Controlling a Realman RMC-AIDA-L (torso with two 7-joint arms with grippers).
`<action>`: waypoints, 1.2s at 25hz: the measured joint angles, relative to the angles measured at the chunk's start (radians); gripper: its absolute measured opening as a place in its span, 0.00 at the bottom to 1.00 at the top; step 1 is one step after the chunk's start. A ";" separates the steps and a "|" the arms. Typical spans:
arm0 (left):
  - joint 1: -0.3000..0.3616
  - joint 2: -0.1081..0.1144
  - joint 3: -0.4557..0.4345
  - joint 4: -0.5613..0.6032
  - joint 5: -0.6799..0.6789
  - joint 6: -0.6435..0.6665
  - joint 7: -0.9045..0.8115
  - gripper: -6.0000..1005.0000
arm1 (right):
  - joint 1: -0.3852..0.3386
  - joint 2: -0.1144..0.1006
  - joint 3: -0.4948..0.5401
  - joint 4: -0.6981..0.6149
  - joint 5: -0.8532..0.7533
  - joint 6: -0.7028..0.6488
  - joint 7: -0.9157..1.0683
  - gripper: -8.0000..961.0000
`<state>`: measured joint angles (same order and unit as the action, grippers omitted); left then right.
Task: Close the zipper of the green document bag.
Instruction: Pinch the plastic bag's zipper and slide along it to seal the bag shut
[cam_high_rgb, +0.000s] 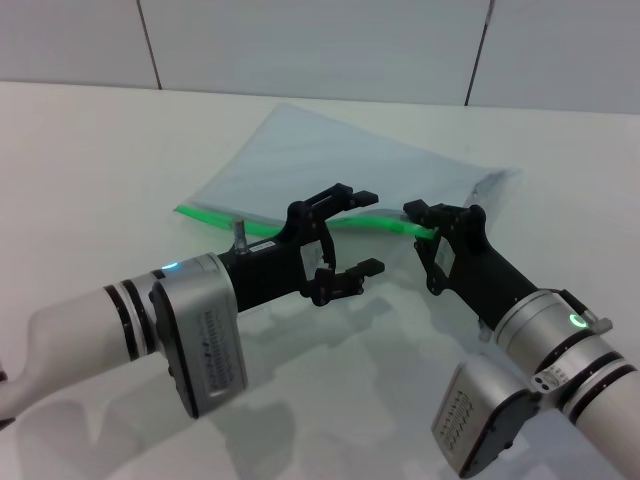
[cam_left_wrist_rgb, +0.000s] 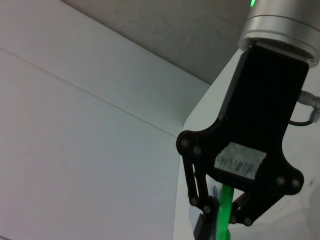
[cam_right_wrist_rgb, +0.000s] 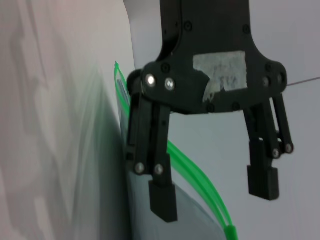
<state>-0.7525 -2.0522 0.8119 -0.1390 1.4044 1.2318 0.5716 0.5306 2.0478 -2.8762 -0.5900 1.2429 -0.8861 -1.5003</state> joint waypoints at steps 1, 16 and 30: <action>0.000 0.000 0.000 0.000 0.000 0.000 0.000 0.84 | 0.000 0.000 0.000 -0.001 -0.003 0.000 0.000 0.09; 0.011 0.001 -0.014 -0.004 -0.008 0.051 0.143 0.84 | -0.010 0.000 0.000 -0.007 -0.036 0.018 0.000 0.10; 0.022 0.003 -0.014 -0.004 -0.009 0.052 0.146 0.84 | -0.005 0.000 0.000 -0.008 -0.043 0.055 0.000 0.11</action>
<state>-0.7301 -2.0494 0.7976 -0.1427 1.3958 1.2840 0.7173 0.5254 2.0476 -2.8762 -0.5983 1.1996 -0.8310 -1.4999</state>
